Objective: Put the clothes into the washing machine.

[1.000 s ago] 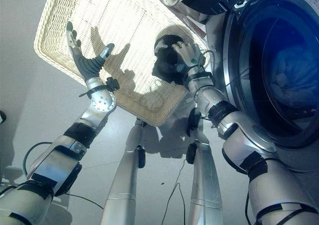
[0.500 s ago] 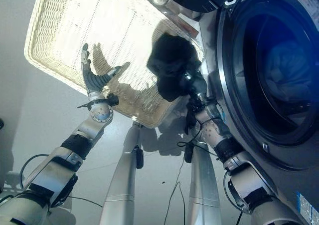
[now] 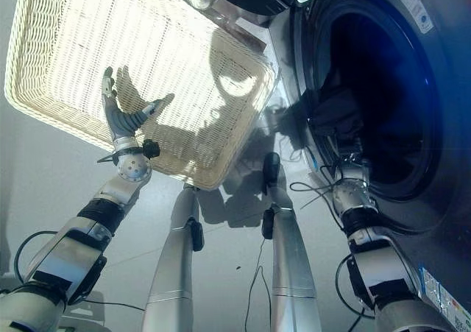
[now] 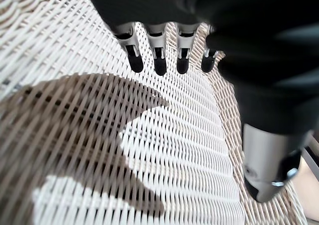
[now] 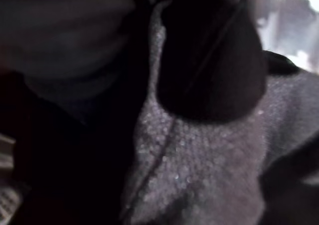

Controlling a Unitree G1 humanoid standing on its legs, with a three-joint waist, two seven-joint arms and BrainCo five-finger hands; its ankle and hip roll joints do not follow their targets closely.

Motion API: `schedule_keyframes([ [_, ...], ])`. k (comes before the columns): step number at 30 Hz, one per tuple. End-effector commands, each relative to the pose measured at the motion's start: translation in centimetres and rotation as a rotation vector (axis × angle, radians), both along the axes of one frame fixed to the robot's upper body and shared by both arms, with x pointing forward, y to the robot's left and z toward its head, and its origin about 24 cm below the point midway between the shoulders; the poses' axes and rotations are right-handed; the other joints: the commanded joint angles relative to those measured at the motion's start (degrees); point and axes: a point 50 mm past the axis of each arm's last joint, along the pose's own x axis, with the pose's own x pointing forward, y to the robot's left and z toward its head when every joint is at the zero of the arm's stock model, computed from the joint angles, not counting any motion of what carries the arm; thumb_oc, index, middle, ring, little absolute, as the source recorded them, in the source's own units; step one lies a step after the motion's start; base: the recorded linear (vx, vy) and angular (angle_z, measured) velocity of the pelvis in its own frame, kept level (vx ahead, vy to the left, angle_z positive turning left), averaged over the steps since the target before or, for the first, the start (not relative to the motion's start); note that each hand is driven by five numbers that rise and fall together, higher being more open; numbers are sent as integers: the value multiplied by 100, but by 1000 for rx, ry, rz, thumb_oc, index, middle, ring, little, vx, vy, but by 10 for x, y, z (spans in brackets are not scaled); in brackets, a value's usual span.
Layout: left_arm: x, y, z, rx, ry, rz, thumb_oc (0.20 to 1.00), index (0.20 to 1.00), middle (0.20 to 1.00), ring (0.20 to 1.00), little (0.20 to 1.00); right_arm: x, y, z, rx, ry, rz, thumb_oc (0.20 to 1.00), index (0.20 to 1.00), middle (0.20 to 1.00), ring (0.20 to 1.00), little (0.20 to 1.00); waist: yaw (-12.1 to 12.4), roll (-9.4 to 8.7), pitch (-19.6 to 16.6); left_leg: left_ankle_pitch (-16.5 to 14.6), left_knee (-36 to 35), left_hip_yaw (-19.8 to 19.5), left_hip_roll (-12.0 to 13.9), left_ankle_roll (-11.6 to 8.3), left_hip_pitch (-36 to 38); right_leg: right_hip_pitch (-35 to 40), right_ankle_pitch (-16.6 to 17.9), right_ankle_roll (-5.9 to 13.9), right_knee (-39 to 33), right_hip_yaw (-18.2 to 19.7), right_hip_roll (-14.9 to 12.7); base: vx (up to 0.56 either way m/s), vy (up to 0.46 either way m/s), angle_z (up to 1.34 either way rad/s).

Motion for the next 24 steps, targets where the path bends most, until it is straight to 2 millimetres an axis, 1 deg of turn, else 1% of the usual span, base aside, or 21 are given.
schedule_keyframes([
  [1, -4, 13, 20, -34, -98, 19, 1000, 1000, 1000, 1000, 1000, -37, -79, 29, 25, 64, -396, 200, 200, 200, 200, 200, 78, -71, 6, -877, 680, 182, -252, -57, -55, 513, 860, 754, -1269, -69, 170, 8, -41, 0],
  [2, -6, 14, 16, -28, -97, 20, 1000, 1000, 1000, 1000, 1000, -47, -95, 51, 72, 58, -507, 200, 200, 200, 200, 200, 78, -75, 6, -918, 728, 170, -243, -61, -59, 522, 866, 754, -1271, -76, 162, 6, -50, 0],
  [3, -8, 15, 10, -15, -96, 22, 1000, 1000, 1000, 1000, 1000, -62, -111, 66, 111, 41, -632, 200, 200, 200, 200, 200, 76, -88, 6, -968, 770, 157, -227, -54, -63, 543, 863, 758, -1278, -86, 155, 9, -50, 1],
  [5, -14, 16, 3, -2, -103, 30, 1000, 1000, 1000, 1000, 1000, -86, -126, 90, 129, -27, -809, 200, 200, 200, 200, 200, 57, -138, 6, -1004, 795, 148, -207, -43, -68, 582, 893, 762, -1319, -103, 155, -16, -45, -1],
  [6, -16, 17, 4, 0, -109, 38, 1000, 1000, 1000, 1000, 1000, -95, -126, 106, 104, -68, -877, 555, 555, 555, 555, 555, 36, -168, 6, -998, 778, 150, -187, -45, -54, 618, 909, 769, -1338, -110, 167, -53, -9, -1],
  [7, -17, 22, 9, -4, -115, 49, 1000, 1000, 1000, 1000, 1000, -101, -119, 125, 55, -116, -902, 1000, 1000, 1000, 1000, 1000, -1, -211, 6, -984, 770, 151, -177, -42, -42, 644, 936, 774, -1359, -104, 181, -62, 10, -1],
  [9, -16, 31, 23, -8, -119, 62, 1000, 1000, 1000, 1000, 1000, -104, -112, 152, -98, -158, -886, 1000, 1000, 1000, 1000, 1000, -44, -286, 6, -979, 723, 144, -176, -18, 30, 712, 952, 773, -1397, -103, 197, -46, 14, -6],
  [10, -16, 35, 28, -9, -119, 63, 1000, 1000, 1000, 1000, 1000, -104, -112, 160, -140, -172, -861, 1000, 1000, 1000, 1000, 1000, -54, -315, 6, -970, 691, 144, -164, -10, 60, 743, 952, 769, -1414, -101, 204, -34, 4, -12],
  [11, -16, 38, 31, -7, -118, 62, 1000, 1000, 1000, 1000, 1000, -104, -113, 162, -181, -155, -854, 1000, 1000, 1000, 1000, 1000, -58, -337, 6, -961, 664, 139, -154, -6, 86, 770, 946, 764, -1425, -100, 206, -28, -2, -11],
  [13, -16, 41, 34, 0, -114, 59, 1000, 1000, 1000, 1000, 1000, -104, -118, 159, -197, -143, -838, 1000, 1000, 1000, 1000, 1000, -54, -359, 6, -962, 656, 123, -163, 1, 113, 796, 942, 754, -1440, -102, 200, -7, -4, -4],
  [14, -15, 41, 34, 8, -107, 48, 1000, 1000, 1000, 1000, 1000, -102, -128, 148, -205, -89, -831, 1000, 1000, 1000, 1000, 1000, -29, -366, 6, -963, 669, 101, -173, 1, 137, 824, 926, 749, -1416, -122, 189, 4, -30, 1],
  [15, -14, 40, 33, 10, -106, 44, 1000, 1000, 1000, 1000, 1000, -100, -130, 144, -213, -65, -832, 1000, 1000, 1000, 1000, 1000, -21, -362, 6, -964, 667, 91, -179, 4, 144, 829, 923, 746, -1416, -126, 184, 9, -35, 2],
  [16, -13, 38, 33, 12, -107, 34, 1000, 1000, 1000, 1000, 1000, -97, -132, 138, -221, -19, -832, 1000, 1000, 1000, 1000, 1000, 3, -348, 6, -965, 674, 79, -206, 10, 145, 827, 932, 739, -1430, -135, 170, 0, 0, 0],
  [17, -12, 34, 33, 14, -107, 26, 1000, 1000, 1000, 1000, 1000, -93, -132, 134, -233, 18, -811, 1000, 1000, 1000, 1000, 1000, 18, -334, 6, -965, 678, 73, -225, 17, 136, 818, 940, 733, -1444, -142, 162, 0, 0, 0],
  [18, -10, 30, 36, 20, -114, 18, 1000, 1000, 1000, 1000, 1000, -91, -132, 133, -235, 40, -815, 1000, 1000, 1000, 1000, 1000, 35, -329, 6, -900, 662, 73, -248, 29, 69, 752, 1005, 720, -1475, -149, 148, 21, -37, 5],
  [19, -8, 22, 35, 32, -108, 6, 1000, 1000, 1000, 1000, 1000, -84, -129, 129, -255, 158, -836, 1000, 1000, 1000, 1000, 1000, 87, -281, 6, -958, 678, 52, -259, 35, 99, 775, 944, 730, -1441, -165, 138, 17, -35, 6],
  [20, -8, 21, 35, 32, -108, 6, 1000, 1000, 1000, 1000, 1000, -83, -129, 129, -258, 167, -838, 1000, 1000, 1000, 1000, 1000, 84, -273, 6, -957, 679, 49, -260, 35, 93, 769, 943, 731, -1438, -167, 137, 28, -45, 4],
  [22, -7, 17, 37, 37, -108, -1, 1000, 1000, 1000, 1000, 1000, -78, -129, 122, -323, 328, -867, 1000, 1000, 1000, 1000, 1000, 115, -258, 6, -949, 679, 49, -277, 41, 87, 765, 957, 748, -1429, -186, 121, 7, -37, 3],
  [23, -6, 15, 38, 37, -108, -3, 1000, 1000, 1000, 1000, 1000, -75, -127, 122, -394, 420, -892, 1000, 1000, 1000, 1000, 1000, 122, -247, 6, -947, 677, 46, -288, 47, 87, 768, 966, 752, -1438, -193, 115, 5, -39, 3],
  [24, -5, 11, 41, 43, -109, -9, 1000, 1000, 1000, 1000, 1000, -68, -123, 117, -540, 609, -911, 1000, 1000, 1000, 1000, 1000, 159, -250, 6, -945, 693, 43, -301, 61, 65, 758, 977, 760, -1443, -206, 100, -1, -28, 3],
])
